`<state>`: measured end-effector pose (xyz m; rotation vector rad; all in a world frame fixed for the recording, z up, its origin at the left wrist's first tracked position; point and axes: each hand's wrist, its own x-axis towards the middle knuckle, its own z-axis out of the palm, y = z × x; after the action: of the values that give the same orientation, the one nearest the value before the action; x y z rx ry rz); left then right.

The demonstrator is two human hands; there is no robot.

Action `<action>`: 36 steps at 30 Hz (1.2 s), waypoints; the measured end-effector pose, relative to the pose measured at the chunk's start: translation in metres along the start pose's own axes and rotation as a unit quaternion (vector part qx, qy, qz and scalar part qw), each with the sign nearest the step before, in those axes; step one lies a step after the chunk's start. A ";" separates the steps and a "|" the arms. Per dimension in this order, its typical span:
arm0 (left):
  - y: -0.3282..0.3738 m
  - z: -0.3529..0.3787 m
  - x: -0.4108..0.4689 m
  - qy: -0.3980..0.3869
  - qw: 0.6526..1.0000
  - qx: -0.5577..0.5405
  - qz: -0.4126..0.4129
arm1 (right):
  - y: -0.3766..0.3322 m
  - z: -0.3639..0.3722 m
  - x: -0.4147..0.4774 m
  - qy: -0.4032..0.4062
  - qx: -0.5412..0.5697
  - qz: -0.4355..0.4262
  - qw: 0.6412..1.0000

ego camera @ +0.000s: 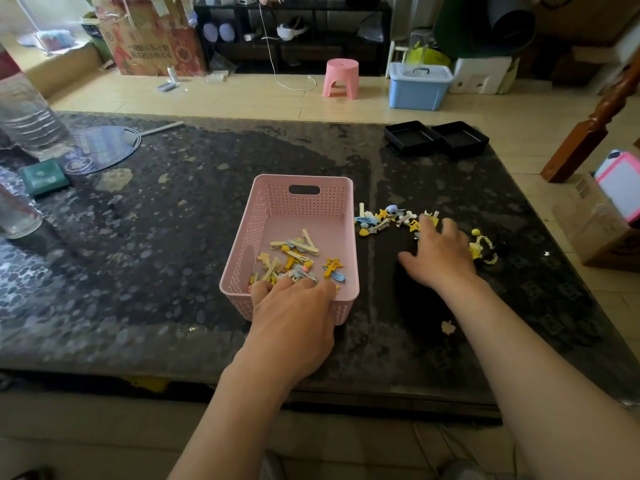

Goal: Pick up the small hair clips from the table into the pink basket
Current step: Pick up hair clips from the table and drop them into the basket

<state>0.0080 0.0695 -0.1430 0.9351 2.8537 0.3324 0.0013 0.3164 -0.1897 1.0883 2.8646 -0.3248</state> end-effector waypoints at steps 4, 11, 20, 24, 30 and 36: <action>0.002 -0.001 0.001 0.001 1.000 0.007 -0.001 | 0.020 0.004 0.016 -0.033 0.007 0.050 0.998; 0.003 -0.004 0.001 -0.008 1.000 0.004 -0.004 | -0.001 0.013 0.040 -0.025 0.015 0.009 1.000; 0.002 -0.005 0.003 -0.021 1.000 0.003 -0.007 | -0.013 0.011 0.029 0.062 -0.001 -0.091 0.994; 0.002 -0.003 0.002 -0.011 1.000 -0.001 -0.004 | -0.016 -0.002 0.022 0.007 0.059 -0.050 0.997; 0.000 -0.001 0.002 -0.009 1.000 -0.004 -0.003 | -0.003 -0.022 0.017 0.007 0.244 -0.001 0.970; 0.000 -0.003 0.002 -0.010 1.000 -0.002 -0.002 | -0.041 -0.071 -0.010 0.029 0.408 -0.136 0.902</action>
<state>0.0066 0.0703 -0.1402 0.9263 2.8351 0.3256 -0.0171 0.2961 -0.1121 0.7256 2.9597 -1.6380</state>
